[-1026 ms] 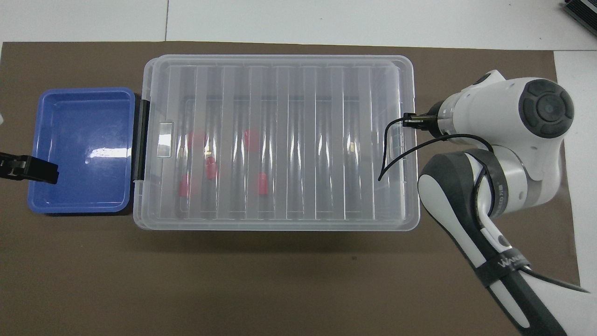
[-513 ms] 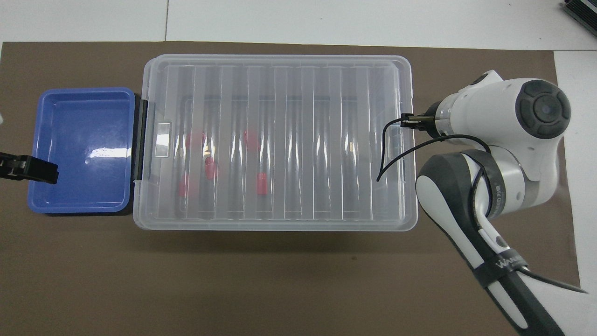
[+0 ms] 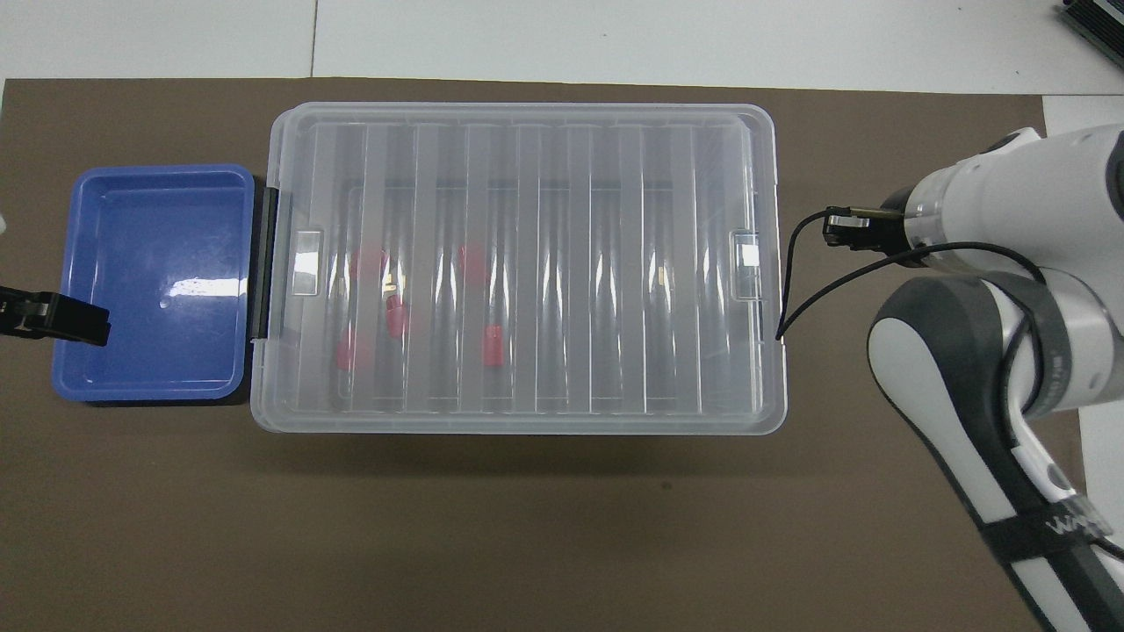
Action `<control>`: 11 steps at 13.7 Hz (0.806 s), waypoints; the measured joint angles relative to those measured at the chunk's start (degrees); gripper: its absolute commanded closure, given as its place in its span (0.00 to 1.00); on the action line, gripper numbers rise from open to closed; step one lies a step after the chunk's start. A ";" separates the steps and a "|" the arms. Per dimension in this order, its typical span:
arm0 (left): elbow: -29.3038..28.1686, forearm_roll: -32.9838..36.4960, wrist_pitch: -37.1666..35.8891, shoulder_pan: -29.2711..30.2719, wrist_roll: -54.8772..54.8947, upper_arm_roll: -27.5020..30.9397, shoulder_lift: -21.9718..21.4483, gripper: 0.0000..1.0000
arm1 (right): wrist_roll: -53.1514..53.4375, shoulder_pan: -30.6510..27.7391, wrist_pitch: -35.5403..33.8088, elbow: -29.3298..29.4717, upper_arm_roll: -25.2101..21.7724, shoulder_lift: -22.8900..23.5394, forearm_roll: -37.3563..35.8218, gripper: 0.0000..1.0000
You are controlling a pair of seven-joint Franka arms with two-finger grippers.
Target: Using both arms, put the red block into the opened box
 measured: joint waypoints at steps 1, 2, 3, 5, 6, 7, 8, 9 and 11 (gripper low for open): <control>0.00 0.00 0.00 0.00 0.00 0.00 0.00 0.00 | 0.00 -0.26 -2.32 0.07 -0.05 -1.42 0.00 0.00; 0.00 0.00 0.00 0.00 0.00 0.00 0.00 0.00 | 0.01 -0.41 -4.65 0.11 -0.13 -2.87 -0.01 0.00; 0.00 0.00 0.00 0.00 0.00 0.00 0.00 0.00 | 0.01 -0.72 -7.07 0.20 -0.16 -4.28 -0.03 0.00; 0.00 0.00 0.00 0.00 0.00 0.00 0.00 0.00 | 0.02 -1.88 -12.66 1.67 -0.18 -6.54 -0.10 0.00; 0.00 0.00 0.00 0.00 0.00 0.00 0.00 0.00 | 0.02 -2.71 -15.17 3.28 -0.19 -7.05 -0.12 0.00; 0.00 0.00 0.00 0.00 0.00 0.00 0.00 0.00 | 0.02 -3.48 -17.36 5.28 -0.21 -7.15 -0.16 0.00; 0.00 0.00 0.00 0.00 0.00 0.00 0.00 0.00 | 0.02 -4.08 -19.56 7.44 -0.22 -7.05 -0.20 0.00; 0.00 0.00 0.00 0.00 0.00 0.00 0.00 0.00 | 0.02 -4.62 -21.99 9.79 -0.26 -6.68 -0.22 0.00; 0.00 0.00 0.00 0.00 0.00 0.00 0.00 0.00 | -0.92 -6.04 -26.30 14.57 -0.32 -5.28 -0.23 0.00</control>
